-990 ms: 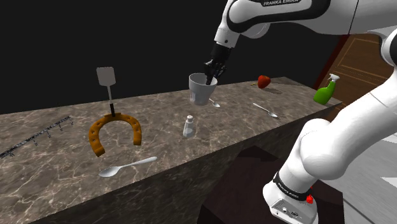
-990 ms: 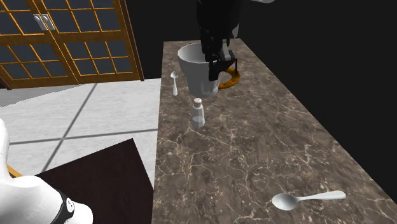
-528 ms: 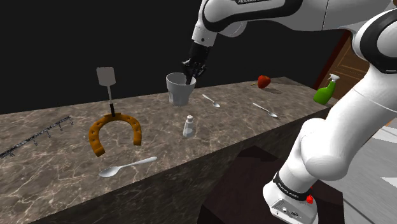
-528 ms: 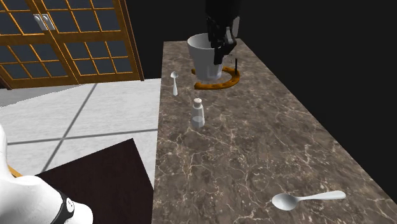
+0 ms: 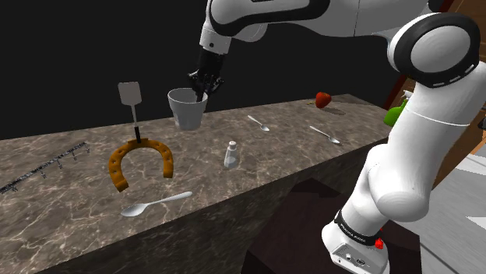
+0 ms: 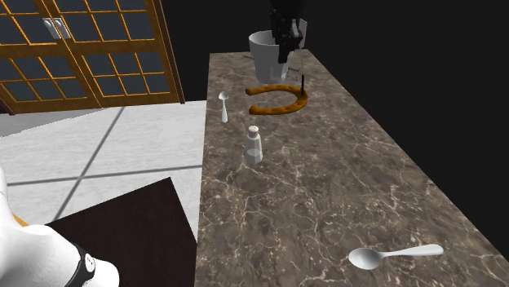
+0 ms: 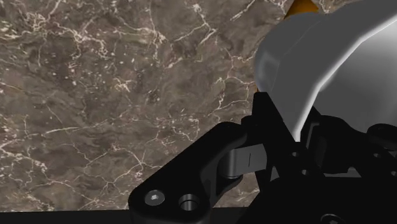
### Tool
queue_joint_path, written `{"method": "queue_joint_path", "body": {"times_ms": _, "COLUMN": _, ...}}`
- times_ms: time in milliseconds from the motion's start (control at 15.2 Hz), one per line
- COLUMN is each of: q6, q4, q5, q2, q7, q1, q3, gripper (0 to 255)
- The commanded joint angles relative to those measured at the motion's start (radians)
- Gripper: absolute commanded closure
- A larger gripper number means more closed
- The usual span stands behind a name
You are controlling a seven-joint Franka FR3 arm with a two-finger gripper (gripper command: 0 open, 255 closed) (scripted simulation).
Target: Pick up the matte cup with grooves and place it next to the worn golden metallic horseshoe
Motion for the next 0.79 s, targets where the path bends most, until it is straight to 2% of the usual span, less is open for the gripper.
{"method": "queue_joint_path", "body": {"times_ms": 0, "q6": -0.020, "q4": 0.096, "q5": 0.000, "q2": 0.071, "q7": 0.028, "q1": 0.011, "q3": 0.011, "gripper": 255}}
{"method": "queue_joint_path", "body": {"times_ms": 66, "q6": -0.027, "q4": 0.134, "q5": -0.001, "q2": 0.100, "q7": 0.040, "q1": 0.017, "q3": 0.015, "gripper": 255}}
{"method": "queue_joint_path", "body": {"times_ms": 726, "q6": 0.102, "q4": 0.014, "q5": 0.009, "q2": 0.110, "q7": 0.018, "q1": 0.020, "q3": 0.017, "gripper": 255}}
